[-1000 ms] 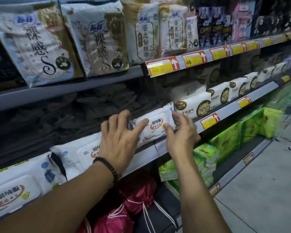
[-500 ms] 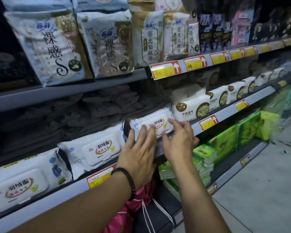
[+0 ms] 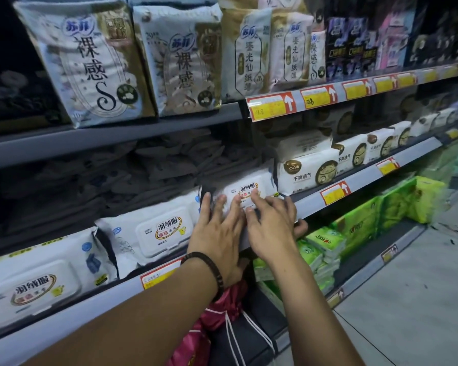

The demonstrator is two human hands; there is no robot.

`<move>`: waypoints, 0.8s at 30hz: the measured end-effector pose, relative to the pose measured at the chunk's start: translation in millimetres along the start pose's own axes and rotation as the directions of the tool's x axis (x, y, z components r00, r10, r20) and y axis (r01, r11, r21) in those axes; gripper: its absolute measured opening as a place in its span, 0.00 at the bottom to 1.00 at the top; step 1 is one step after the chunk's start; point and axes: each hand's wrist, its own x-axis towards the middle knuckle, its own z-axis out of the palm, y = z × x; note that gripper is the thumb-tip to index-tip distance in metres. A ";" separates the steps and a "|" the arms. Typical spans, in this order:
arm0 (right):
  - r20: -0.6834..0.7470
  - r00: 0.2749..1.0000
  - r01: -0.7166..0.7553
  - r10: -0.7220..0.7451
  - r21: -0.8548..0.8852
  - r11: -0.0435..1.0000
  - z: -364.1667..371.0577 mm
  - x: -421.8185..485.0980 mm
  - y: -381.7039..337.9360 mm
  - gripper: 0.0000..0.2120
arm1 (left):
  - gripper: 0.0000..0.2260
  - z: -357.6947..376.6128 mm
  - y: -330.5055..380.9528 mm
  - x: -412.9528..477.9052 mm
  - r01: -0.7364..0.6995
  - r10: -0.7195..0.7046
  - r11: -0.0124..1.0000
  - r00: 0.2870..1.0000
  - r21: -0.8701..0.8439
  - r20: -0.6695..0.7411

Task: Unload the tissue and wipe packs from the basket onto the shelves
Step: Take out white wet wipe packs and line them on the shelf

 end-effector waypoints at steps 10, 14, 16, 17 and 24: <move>0.059 0.998 0.012 -0.006 -0.099 0.995 -19.8 -12.5 -11.7 0.28 | 0.39 -26.5 -22.4 -41.6 -0.123 0.110 0.983 0.989 -0.135 -0.100; 0.028 0.992 0.126 -0.124 -0.073 0.989 -23.0 -31.5 -32.2 0.23 | 0.37 -16.6 -43.0 -92.7 -0.030 0.021 0.991 0.998 -0.130 -0.067; 0.008 0.967 0.256 -0.256 -0.010 0.967 -19.2 -48.6 -46.6 0.20 | 0.37 -8.7 -55.4 -116.7 0.027 -0.037 0.990 0.997 -0.137 -0.068; -0.008 0.950 0.312 -0.312 0.008 0.950 -16.2 -58.8 -54.2 0.20 | 0.37 -5.1 -61.7 -126.7 0.051 -0.060 0.989 0.996 -0.142 -0.061; 0.064 0.906 0.423 -0.419 -0.088 0.902 12.7 -114.3 -92.2 0.26 | 0.38 10.3 -84.7 -151.1 0.119 -0.111 0.981 0.992 -0.151 0.058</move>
